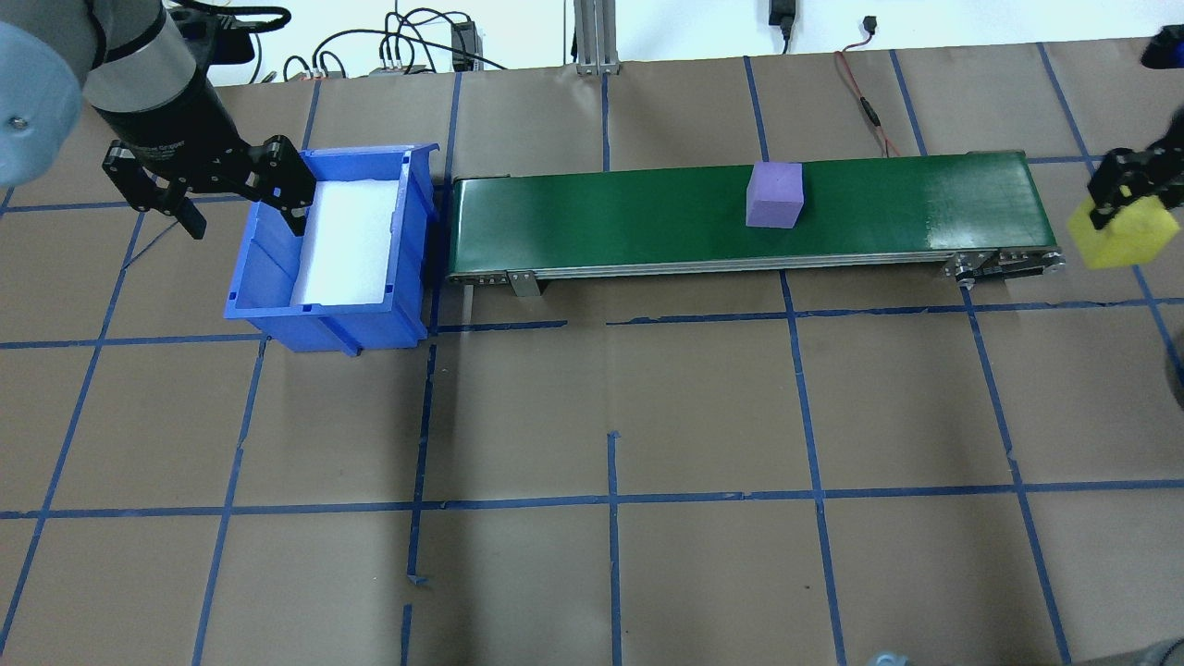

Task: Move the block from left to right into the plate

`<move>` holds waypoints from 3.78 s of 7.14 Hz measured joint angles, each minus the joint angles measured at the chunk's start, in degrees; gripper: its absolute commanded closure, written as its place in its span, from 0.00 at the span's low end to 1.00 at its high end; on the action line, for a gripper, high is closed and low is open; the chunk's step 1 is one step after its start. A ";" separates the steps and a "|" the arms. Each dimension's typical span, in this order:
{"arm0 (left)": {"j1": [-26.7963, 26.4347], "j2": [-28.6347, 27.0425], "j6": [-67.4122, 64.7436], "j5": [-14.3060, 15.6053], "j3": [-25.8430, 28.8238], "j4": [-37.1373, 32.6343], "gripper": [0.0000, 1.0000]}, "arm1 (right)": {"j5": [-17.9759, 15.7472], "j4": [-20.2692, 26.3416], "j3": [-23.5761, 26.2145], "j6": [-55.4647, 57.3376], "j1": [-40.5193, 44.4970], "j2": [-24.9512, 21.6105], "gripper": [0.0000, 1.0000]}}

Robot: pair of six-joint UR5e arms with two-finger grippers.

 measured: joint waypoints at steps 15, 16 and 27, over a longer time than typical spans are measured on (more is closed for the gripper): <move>-1.26 -0.33 -0.57 -0.17 -2.15 0.43 0.00 | -3.74 -19.57 25.83 -48.04 -44.67 -2.94 0.00; -1.26 -0.36 -0.55 -0.17 -2.18 0.39 0.00 | -3.66 -19.50 25.48 -45.22 -43.79 -3.29 0.00; -1.26 -0.23 -0.30 0.10 -2.23 0.85 0.00 | 17.92 -20.08 -3.23 10.66 -0.72 15.83 0.00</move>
